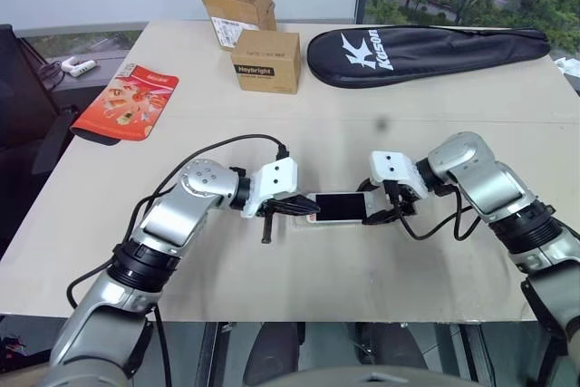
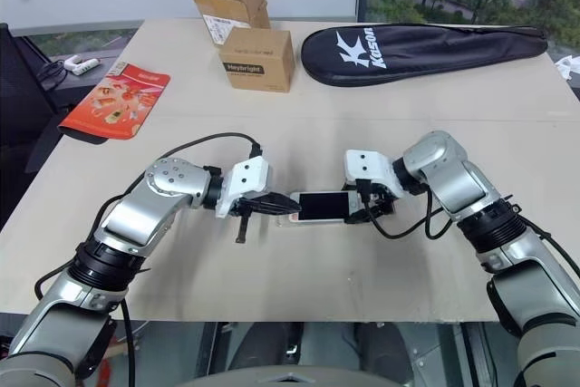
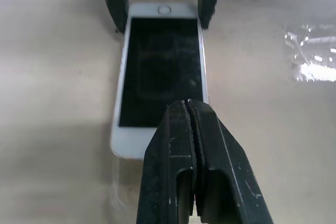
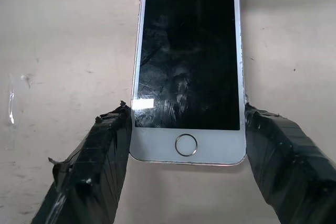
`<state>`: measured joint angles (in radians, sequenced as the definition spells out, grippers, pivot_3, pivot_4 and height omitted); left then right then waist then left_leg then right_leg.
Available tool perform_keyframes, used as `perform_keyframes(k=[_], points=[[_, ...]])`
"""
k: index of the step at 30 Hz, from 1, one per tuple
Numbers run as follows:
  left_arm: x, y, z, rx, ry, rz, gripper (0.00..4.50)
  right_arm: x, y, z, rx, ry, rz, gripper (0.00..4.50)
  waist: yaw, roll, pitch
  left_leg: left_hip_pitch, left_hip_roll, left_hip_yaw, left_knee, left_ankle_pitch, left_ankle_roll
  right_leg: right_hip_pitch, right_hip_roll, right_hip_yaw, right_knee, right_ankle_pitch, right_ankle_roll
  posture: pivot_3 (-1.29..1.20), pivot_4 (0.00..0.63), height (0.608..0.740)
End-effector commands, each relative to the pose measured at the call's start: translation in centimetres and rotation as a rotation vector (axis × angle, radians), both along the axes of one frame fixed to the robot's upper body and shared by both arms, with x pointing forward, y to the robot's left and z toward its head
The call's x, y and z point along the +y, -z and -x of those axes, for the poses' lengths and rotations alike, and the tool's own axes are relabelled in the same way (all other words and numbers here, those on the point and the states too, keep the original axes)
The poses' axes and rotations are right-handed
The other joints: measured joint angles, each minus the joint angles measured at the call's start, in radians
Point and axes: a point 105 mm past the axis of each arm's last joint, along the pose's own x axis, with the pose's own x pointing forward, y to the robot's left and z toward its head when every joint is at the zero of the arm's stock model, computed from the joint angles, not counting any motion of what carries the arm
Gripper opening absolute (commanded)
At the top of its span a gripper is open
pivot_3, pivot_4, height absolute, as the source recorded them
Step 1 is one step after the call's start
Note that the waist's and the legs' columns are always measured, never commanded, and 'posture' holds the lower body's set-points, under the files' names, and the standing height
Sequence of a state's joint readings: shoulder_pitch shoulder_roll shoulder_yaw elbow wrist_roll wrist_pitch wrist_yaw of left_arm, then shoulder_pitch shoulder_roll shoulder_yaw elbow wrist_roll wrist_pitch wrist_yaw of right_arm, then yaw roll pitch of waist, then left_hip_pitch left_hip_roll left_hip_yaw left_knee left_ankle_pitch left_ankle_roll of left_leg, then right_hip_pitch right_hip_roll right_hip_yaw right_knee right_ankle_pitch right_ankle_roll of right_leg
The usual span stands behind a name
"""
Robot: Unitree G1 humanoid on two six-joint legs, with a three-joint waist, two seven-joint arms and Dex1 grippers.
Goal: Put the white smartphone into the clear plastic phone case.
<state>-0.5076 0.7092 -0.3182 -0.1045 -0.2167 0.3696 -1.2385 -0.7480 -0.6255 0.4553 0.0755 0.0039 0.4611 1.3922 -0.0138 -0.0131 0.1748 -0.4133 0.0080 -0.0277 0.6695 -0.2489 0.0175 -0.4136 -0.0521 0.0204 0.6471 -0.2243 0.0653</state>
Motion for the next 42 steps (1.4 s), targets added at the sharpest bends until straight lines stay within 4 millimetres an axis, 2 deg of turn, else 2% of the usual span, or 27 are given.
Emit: perform_keyframes(k=[1, 8, 18, 38, 40, 41, 42], points=[[0.5, -0.2, -0.5, -0.02, -0.027, -0.029, 0.03, 0.5, -1.0, -0.2, -0.038, -0.015, 0.0, 2.9, 0.0, 0.0, 0.0, 0.0, 0.0, 0.0, 0.0, 0.0, 0.0, 0.0, 0.0, 0.0, 0.0, 0.0, 0.0, 0.0, 0.15, 0.74], [0.8, 1.0, -0.8, 0.01, -0.062, -0.073, 0.03, 0.9, -1.0, 0.3, -0.026, -0.045, 0.0, 2.9, 0.0, 0.0, 0.0, 0.0, 0.0, 0.0, 0.0, 0.0, 0.0, 0.0, 0.0, 0.0, 0.0, 0.0, 0.0, 0.0, 0.15, 0.74], [0.7, 1.9, -0.1, 0.039, -0.048, -0.106, 0.03, 0.7, -0.9, 1.2, -0.015, -0.09, 0.019, 2.9, 0.0, 0.0, 0.0, 0.0, 0.0, 0.0, 0.0, 0.0, 0.0, 0.0, 0.0, 0.0, 0.001, 0.0, 0.0, 0.0, 0.15, 0.74], [0.9, 3.6, 0.8, 0.101, -0.052, -0.193, 0.03, 1.9, -0.7, 0.7, -0.038, -0.061, 0.018, 2.9, -0.003, 0.0, -0.001, 0.005, 0.001, 0.0, 0.0, 0.0, 0.0, 0.001, 0.001, 0.001, 0.006, 0.0, 0.0, 0.0, 0.15, 0.74], [1.0, 3.6, 0.8, 0.108, -0.054, -0.195, 0.0, 2.0, -1.0, 0.7, -0.04, -0.062, -0.003, 3.9, -0.003, 0.0, -0.001, 0.006, 0.001, 0.0, 0.0, 0.0, 0.0, 0.001, 0.002, 0.002, 0.007, 0.0, 0.0, 0.0, 0.15, 0.74], [0.9, 3.6, 0.8, 0.112, -0.056, -0.195, 0.0, 1.9, -1.3, 0.7, -0.041, -0.058, -0.02, 4.2, -0.003, 0.0, -0.001, 0.006, 0.001, 0.0, 0.0, 0.0, 0.0, 0.001, 0.002, 0.002, 0.007, 0.0, 0.0, 0.0, 0.15, 0.74], [0.9, 3.7, 0.8, 0.115, -0.057, -0.194, 0.0, 1.8, -1.7, 0.7, -0.042, -0.055, -0.031, 4.2, -0.003, 0.0, -0.001, 0.006, 0.001, 0.001, 0.0, 0.0, 0.0, 0.001, 0.002, 0.002, 0.007, -0.001, 0.0, 0.0, 0.15, 0.74]])
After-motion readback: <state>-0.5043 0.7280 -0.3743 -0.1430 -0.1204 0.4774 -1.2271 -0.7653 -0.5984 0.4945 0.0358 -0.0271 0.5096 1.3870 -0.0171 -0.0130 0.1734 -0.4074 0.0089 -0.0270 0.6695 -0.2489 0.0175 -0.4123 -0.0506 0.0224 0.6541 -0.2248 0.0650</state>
